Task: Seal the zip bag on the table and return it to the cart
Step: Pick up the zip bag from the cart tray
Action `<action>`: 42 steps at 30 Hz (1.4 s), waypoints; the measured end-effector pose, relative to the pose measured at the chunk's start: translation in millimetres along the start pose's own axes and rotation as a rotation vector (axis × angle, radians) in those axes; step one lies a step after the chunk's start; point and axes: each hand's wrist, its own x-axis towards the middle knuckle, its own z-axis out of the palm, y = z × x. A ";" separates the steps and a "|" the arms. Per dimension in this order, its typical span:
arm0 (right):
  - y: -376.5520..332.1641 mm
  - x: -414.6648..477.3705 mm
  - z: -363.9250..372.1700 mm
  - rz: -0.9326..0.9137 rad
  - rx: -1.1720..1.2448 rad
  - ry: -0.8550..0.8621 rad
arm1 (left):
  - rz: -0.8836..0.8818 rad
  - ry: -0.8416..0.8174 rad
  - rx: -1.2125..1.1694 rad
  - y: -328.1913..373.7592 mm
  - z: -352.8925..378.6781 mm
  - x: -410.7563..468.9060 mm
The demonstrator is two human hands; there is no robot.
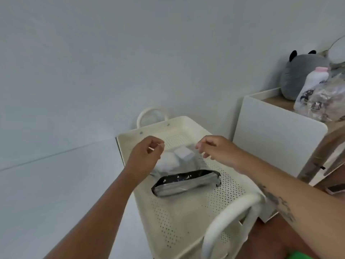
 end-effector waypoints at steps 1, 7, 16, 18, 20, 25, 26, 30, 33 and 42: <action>3.6 -5.0 -2.6 0.016 0.013 -0.037 | 0.019 -0.011 -0.010 -1.4 0.8 -3.7; 19.4 -42.8 -24.8 0.059 -0.099 -0.247 | 0.194 0.060 0.129 -3.5 -1.5 -40.7; 29.1 -58.6 -20.5 0.145 -0.296 -0.258 | 0.178 -0.067 0.678 -7.9 -6.9 -80.4; 27.1 -57.7 -20.7 0.108 -0.323 -0.220 | 0.228 -0.073 0.654 -7.4 -7.0 -81.6; 22.8 -55.9 -22.4 0.079 -0.283 -0.193 | 0.280 -0.051 0.663 -5.4 -6.9 -80.6; -5.2 -49.6 -30.8 -0.027 0.104 -0.092 | 0.298 0.065 0.426 8.8 -10.0 -67.8; -15.1 -47.4 -30.4 -0.070 0.141 -0.051 | 0.294 0.102 0.382 14.5 -10.8 -64.4; -60.8 -37.9 -16.8 -0.184 0.151 0.111 | 0.266 0.312 0.307 38.4 -24.8 -50.5; -97.0 -35.6 -8.9 -0.279 0.116 0.250 | 0.307 0.429 0.320 55.1 -48.7 -41.1; -184.2 -23.8 46.5 -0.420 0.167 0.296 | 0.323 0.598 0.223 72.0 -160.6 -34.8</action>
